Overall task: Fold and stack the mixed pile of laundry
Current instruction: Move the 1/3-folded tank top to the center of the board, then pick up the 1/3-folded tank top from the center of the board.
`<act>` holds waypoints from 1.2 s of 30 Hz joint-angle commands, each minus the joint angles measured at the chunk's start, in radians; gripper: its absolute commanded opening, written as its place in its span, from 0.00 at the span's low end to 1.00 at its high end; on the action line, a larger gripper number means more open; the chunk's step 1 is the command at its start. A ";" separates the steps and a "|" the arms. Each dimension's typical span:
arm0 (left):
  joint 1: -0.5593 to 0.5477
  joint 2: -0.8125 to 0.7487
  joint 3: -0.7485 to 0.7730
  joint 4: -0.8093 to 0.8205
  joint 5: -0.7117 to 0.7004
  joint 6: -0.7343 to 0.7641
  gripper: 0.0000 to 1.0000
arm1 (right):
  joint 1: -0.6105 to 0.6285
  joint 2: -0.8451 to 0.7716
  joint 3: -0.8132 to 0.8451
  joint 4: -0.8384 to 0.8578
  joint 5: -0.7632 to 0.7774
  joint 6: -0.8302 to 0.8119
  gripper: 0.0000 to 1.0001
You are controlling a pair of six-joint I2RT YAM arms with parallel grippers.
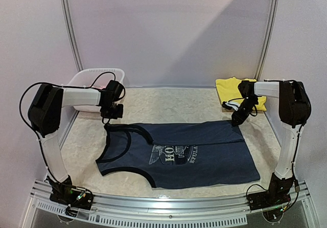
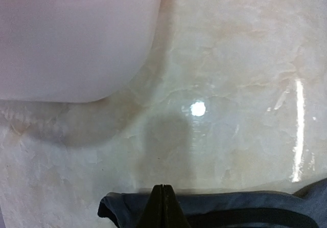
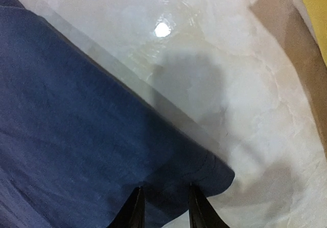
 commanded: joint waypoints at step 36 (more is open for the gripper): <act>-0.399 -0.239 0.018 -0.442 -0.044 0.299 0.22 | 0.129 -1.040 -1.006 -0.263 0.076 -0.874 0.36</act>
